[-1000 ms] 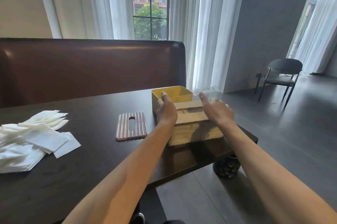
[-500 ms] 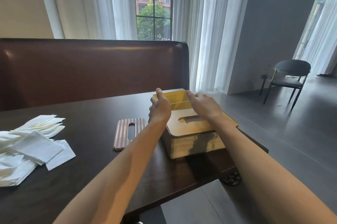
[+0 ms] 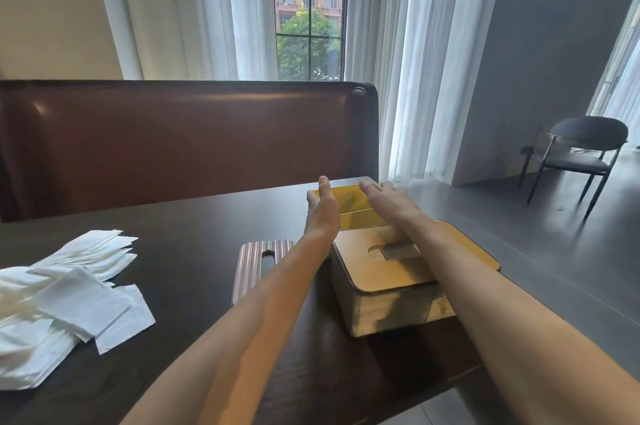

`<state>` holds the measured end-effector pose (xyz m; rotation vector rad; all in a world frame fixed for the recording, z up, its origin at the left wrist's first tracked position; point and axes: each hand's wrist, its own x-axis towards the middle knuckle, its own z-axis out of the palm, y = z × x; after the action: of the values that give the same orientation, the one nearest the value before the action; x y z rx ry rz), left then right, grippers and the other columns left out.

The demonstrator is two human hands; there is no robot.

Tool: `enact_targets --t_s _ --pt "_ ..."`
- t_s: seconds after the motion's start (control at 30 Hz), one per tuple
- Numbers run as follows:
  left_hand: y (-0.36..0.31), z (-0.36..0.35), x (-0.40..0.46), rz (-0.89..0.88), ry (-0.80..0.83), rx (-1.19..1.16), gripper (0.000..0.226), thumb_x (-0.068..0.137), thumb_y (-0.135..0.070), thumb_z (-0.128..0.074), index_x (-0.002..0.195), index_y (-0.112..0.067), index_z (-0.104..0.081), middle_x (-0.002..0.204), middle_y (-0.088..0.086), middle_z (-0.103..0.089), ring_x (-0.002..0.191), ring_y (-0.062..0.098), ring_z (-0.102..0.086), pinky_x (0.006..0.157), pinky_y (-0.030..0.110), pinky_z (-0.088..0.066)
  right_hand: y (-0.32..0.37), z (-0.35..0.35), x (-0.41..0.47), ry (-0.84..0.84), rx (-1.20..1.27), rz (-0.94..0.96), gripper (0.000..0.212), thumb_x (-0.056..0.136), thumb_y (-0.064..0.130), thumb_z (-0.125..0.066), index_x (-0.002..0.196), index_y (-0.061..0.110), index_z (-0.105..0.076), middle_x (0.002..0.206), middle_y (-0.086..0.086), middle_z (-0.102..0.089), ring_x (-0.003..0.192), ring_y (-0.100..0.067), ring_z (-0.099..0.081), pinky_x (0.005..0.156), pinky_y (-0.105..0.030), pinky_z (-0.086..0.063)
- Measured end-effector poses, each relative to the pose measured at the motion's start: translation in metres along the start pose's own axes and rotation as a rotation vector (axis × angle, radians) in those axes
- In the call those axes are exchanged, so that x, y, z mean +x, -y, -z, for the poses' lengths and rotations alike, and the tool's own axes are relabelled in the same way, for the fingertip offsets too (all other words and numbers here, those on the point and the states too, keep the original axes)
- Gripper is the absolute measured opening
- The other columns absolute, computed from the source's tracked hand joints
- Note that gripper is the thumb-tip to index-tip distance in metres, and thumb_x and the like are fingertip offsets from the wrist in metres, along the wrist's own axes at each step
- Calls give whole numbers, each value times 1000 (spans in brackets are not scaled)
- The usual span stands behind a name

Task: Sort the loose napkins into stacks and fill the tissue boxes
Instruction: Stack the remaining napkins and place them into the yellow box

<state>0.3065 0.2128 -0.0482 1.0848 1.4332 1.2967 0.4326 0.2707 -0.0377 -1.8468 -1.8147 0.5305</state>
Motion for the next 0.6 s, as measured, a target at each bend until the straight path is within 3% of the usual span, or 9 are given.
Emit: enact_targets --t_s 0.13,0.33,0.47,0.6 --pt "-8 5 -6 -81 -39 -1 73 101 -66 -11 161 -26 -1 168 5 -13 152 31 -20 122 54 -22 11 1 -8 -75 88 37 76 96 69 -27 154 19 -27 156 -13 -30 141 -34 -34 109 -53 -37" --pt "-32 38 -32 -177 -186 23 65 104 -59 -11 161 -29 -3 166 4 -21 148 31 -30 116 50 -31 57 0 -45 -340 262 153 65 96 63 -36 147 23 -37 147 -9 -42 131 -29 -44 103 -48 -43" --pt "-47 74 -60 -202 -278 26 60 106 -54 -13 160 -29 -4 166 3 -21 147 29 -32 113 46 -34 94 -8 -84 -418 365 200 80 81 70 -30 145 24 -41 145 -6 -44 129 -25 -45 102 -43 -44" --pt "-50 116 -92 -192 -291 12 61 107 -52 -22 161 -27 -6 163 5 -27 145 28 -33 113 42 -31 121 -25 -123 -426 461 224 78 80 68 -33 143 24 -43 144 -5 -42 127 -24 -48 100 -42 -47"
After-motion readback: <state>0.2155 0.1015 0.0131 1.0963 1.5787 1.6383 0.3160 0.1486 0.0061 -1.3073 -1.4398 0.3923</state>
